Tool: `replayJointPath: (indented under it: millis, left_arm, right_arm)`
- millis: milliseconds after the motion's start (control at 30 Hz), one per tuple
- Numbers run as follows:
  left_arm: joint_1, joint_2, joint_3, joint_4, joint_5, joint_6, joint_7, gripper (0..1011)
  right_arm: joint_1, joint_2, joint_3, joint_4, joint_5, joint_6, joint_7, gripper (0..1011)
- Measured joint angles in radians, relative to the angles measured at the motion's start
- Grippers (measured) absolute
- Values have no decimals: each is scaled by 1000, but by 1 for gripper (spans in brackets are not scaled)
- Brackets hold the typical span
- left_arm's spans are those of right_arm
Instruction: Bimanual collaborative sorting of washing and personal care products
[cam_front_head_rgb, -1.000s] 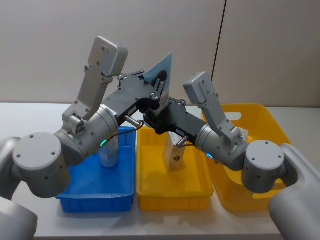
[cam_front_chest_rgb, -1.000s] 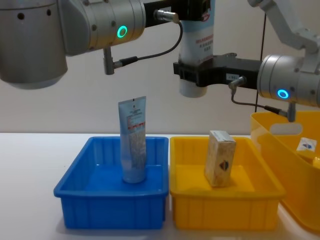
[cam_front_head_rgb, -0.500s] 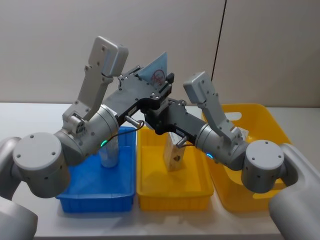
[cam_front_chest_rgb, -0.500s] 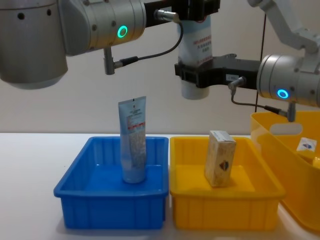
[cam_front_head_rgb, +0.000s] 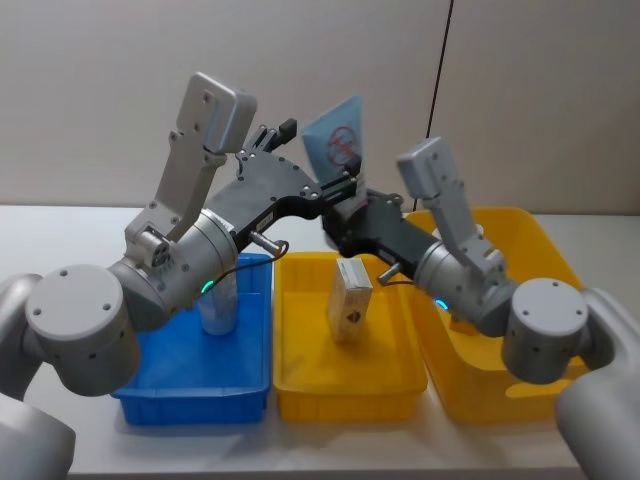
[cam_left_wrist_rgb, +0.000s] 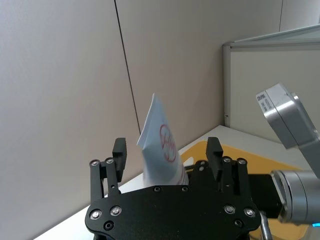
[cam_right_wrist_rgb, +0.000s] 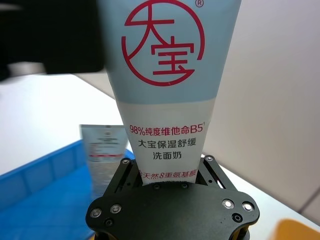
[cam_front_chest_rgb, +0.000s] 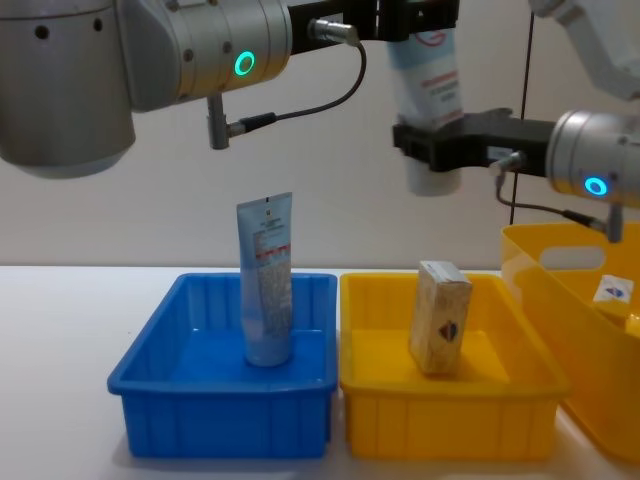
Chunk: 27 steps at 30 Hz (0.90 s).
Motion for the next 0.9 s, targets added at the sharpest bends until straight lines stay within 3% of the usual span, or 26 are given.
replayJointPath:
  millis: [100,533,700,900]
  left_arm:
    - [0,0,0,0,0,0,0,1001]
    - [0,0,0,0,0,0,0,1001]
    - [0,0,0,0,0,0,0,1001]
    - [0,0,0,0,0,0,0,1001]
  right_arm:
    - [0,5,15,7,0,-1,-18,295]
    - [0,30,94,32,-1,9,-105,295]
    - [15,44,127,46,-2,59,-140,280]
    - [43,61,142,57,-5,141,-148,278]
